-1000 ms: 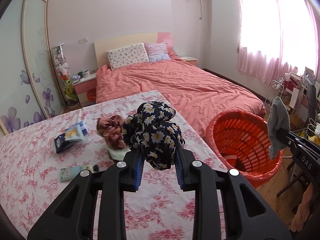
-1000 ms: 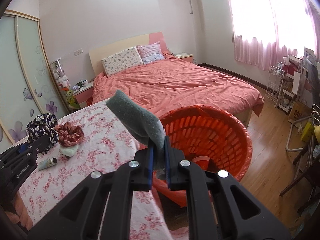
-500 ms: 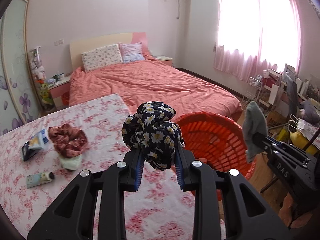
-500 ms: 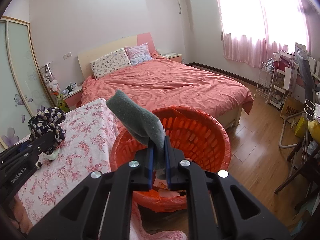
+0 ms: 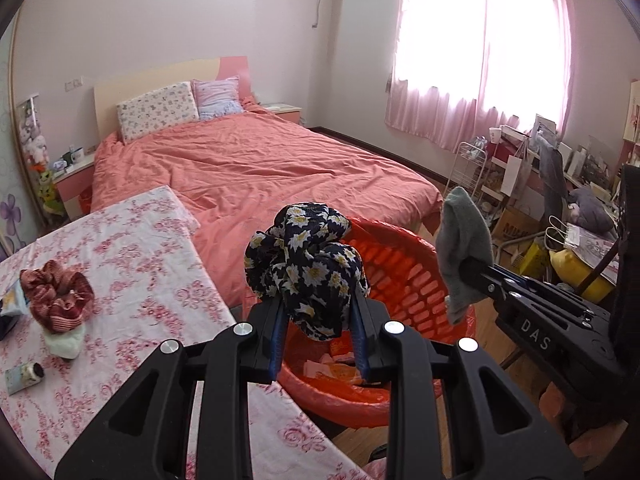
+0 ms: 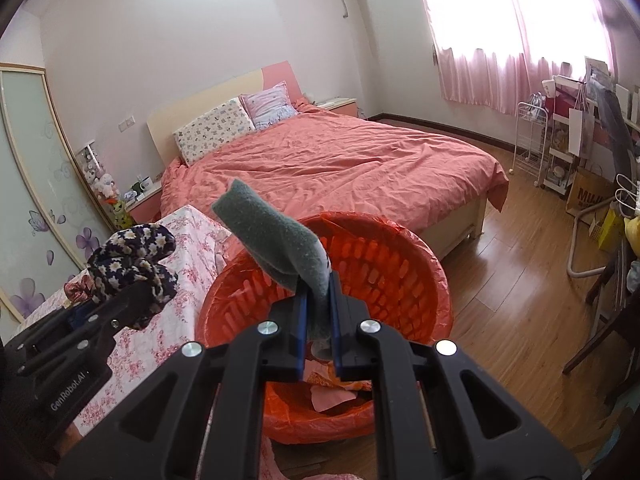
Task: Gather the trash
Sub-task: 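Open both grippers to drop the sock and cloth into the basket, then move both open grippers back over the bed toward the remaining items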
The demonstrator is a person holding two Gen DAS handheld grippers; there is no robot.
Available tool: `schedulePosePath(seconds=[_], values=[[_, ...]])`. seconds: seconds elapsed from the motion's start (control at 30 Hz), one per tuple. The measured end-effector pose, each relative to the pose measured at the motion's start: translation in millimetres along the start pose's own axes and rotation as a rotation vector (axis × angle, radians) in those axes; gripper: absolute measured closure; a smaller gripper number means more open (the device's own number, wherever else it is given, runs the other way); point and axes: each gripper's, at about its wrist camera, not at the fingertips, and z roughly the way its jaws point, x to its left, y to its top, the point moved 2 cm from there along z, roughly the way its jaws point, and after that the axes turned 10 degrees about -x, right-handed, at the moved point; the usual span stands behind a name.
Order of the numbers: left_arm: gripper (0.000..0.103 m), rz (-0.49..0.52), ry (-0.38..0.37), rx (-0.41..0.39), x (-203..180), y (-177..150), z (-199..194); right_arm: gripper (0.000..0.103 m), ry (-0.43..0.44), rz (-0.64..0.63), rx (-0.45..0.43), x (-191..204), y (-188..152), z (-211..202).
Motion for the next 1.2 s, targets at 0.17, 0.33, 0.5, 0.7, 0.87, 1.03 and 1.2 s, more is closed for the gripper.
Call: schedulePosePath(seconds=[0.17, 0.33, 0.5, 0.7, 0.87, 1.03, 1.2], values=[[0.075, 0.009, -0.025, 0.026, -10, -2, 19, 0.092, 0.012, 0.022, 0.016, -7, 1, 16], [0.061, 0.021, -0.017, 0.071, -16, -10, 35, 0.084, 0.025, 0.054, 0.021, -14, 0, 29], [0.055, 0.027, 0.020, 0.101, -11, -18, 41, 0.064, 0.018, 0.057, 0.029, -16, -3, 39], [0.051, 0.009, 0.068, 0.111, 4, -21, 33, 0.055, -0.008, 0.038, 0.031, -13, -6, 38], [0.047, 0.006, 0.124, 0.092, 26, -18, 15, 0.049, -0.028, -0.009, 0.016, -2, -5, 27], [0.046, -0.004, 0.192, 0.087, 59, -23, -9, 0.042, -0.025, -0.048, 0.004, 19, -3, 17], [0.045, -0.042, 0.259, 0.091, 95, -31, -30, 0.038, -0.004, -0.094, 0.010, 48, -8, 9]])
